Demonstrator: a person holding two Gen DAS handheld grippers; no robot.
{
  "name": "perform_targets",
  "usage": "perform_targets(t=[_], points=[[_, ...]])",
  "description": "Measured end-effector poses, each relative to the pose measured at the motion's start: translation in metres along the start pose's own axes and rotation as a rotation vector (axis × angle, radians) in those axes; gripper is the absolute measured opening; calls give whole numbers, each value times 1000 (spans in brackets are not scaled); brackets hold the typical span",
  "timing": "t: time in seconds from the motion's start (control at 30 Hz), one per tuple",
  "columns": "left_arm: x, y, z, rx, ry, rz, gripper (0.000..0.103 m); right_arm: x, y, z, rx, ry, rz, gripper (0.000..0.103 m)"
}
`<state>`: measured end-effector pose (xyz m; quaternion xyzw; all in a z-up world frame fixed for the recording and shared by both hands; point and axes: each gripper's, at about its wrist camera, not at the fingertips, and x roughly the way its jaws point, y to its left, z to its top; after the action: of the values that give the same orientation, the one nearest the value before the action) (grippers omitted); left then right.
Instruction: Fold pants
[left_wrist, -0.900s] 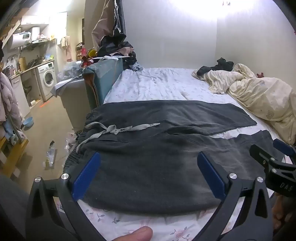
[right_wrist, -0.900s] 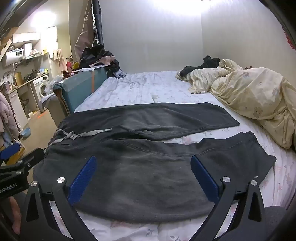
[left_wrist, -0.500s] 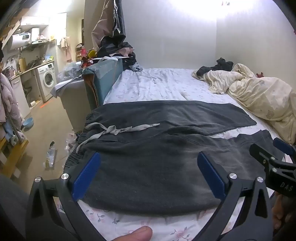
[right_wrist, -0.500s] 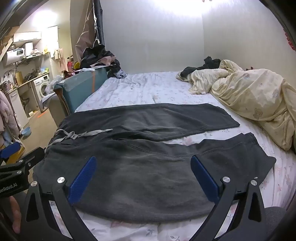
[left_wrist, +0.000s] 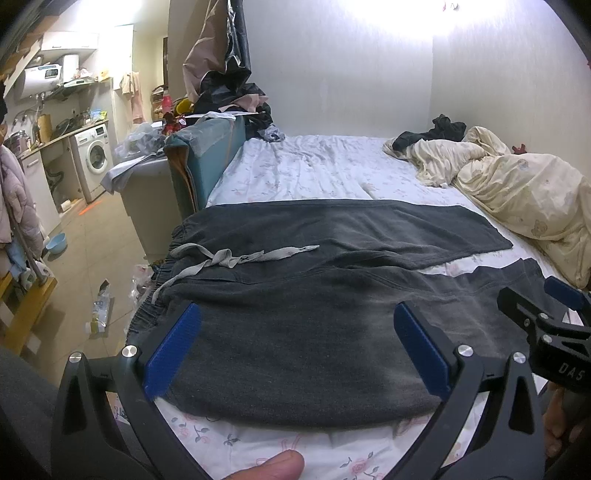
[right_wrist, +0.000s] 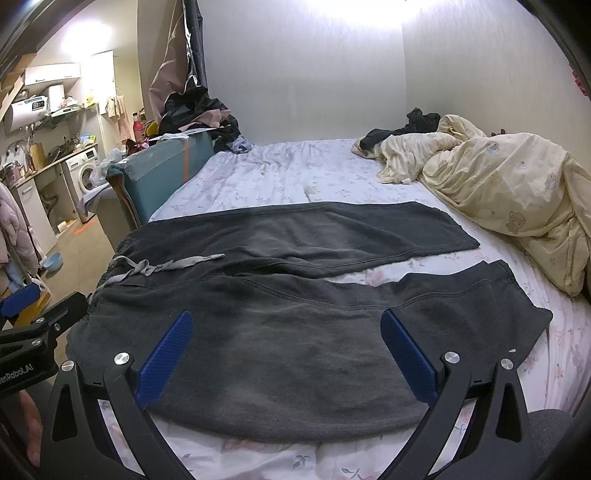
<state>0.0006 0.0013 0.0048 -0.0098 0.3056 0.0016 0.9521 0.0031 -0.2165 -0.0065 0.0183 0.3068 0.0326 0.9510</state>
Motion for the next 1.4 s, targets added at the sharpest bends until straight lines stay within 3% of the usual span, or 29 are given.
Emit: perform_targets(t=[1.4], points=[[3, 1, -3, -5, 4, -2, 103, 2, 1, -4, 1, 3, 7, 103]])
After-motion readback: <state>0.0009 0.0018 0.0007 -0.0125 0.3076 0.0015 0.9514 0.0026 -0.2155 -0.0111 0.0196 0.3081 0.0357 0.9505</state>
